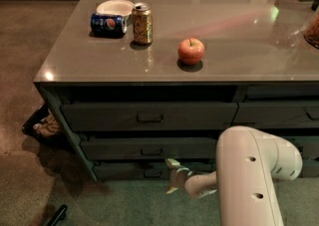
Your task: Open bottom drawer
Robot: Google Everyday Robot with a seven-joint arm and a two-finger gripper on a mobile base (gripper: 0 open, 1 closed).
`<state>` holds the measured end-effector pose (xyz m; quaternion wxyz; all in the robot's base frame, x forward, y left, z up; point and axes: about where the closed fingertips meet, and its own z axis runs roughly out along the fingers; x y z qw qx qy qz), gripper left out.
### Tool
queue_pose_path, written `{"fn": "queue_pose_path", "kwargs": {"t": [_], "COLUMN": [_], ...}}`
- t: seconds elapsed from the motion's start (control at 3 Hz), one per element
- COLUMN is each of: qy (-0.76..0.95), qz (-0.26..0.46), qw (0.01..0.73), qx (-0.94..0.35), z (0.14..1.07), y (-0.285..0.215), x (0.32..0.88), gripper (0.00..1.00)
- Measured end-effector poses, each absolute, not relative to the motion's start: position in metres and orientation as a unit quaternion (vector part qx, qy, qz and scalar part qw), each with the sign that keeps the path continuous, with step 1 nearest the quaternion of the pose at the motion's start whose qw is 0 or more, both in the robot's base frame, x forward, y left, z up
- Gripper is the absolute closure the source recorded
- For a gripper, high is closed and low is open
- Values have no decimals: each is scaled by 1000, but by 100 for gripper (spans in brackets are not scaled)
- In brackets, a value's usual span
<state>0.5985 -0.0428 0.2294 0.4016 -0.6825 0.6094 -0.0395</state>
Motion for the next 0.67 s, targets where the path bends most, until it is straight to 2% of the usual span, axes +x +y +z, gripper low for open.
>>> {"fn": "queue_pose_path", "kwargs": {"t": [0.67], "qy": [615], "qz": [2], "qw": [366], "qx": [-699], "z": [195], "y": [-23], "x": [611], "gripper": [0]}}
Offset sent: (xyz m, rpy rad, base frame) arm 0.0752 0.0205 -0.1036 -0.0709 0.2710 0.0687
